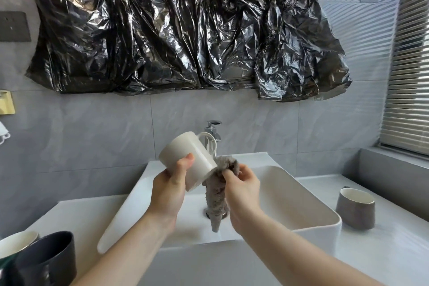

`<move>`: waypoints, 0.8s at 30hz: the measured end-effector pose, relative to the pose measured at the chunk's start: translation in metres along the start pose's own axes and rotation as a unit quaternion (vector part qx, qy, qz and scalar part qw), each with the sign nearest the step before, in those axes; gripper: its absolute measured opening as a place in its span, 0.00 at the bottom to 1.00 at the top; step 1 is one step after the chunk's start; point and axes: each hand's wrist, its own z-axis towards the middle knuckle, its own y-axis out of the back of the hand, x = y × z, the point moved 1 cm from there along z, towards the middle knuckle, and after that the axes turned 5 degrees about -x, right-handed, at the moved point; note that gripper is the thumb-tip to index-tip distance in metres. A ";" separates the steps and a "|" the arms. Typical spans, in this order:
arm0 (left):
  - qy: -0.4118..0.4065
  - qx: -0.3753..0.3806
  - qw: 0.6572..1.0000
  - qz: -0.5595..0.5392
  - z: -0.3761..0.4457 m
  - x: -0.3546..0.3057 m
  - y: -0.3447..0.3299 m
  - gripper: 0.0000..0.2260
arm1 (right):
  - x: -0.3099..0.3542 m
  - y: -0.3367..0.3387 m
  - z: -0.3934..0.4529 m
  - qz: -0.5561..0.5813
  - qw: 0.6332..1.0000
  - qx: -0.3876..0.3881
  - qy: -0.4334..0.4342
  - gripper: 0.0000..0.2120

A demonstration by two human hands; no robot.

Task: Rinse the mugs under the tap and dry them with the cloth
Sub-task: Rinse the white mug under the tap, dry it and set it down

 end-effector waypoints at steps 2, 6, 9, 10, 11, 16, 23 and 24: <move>-0.070 0.035 0.997 0.030 -0.015 -0.010 0.002 0.25 | 0.022 0.016 0.001 0.000 1.000 -0.002 0.025 0.06; -0.144 0.069 0.986 0.039 -0.040 -0.031 0.008 0.26 | 0.078 0.057 -0.017 -0.037 0.990 0.062 0.120 0.06; -0.172 0.089 0.980 0.052 -0.059 -0.046 0.013 0.24 | 0.107 0.095 -0.041 -0.135 0.966 0.119 0.187 0.06; -0.176 0.093 0.978 0.061 -0.066 -0.050 0.015 0.25 | 0.112 0.108 -0.050 -0.175 0.955 0.138 0.197 0.07; -0.179 0.095 0.977 0.073 -0.074 -0.054 0.017 0.26 | 0.114 0.120 -0.058 -0.218 0.943 0.156 0.198 0.08; -0.194 0.115 0.957 0.182 -0.120 -0.054 0.025 0.31 | 0.084 0.173 -0.094 -0.383 0.888 0.232 0.102 0.09; -0.166 0.199 0.933 0.248 -0.181 -0.019 0.015 0.34 | 0.043 0.215 -0.113 -0.523 0.800 0.285 0.063 0.22; -0.160 0.204 0.932 0.253 -0.186 -0.014 0.012 0.34 | 0.044 0.218 -0.113 -0.537 0.788 0.295 0.062 0.26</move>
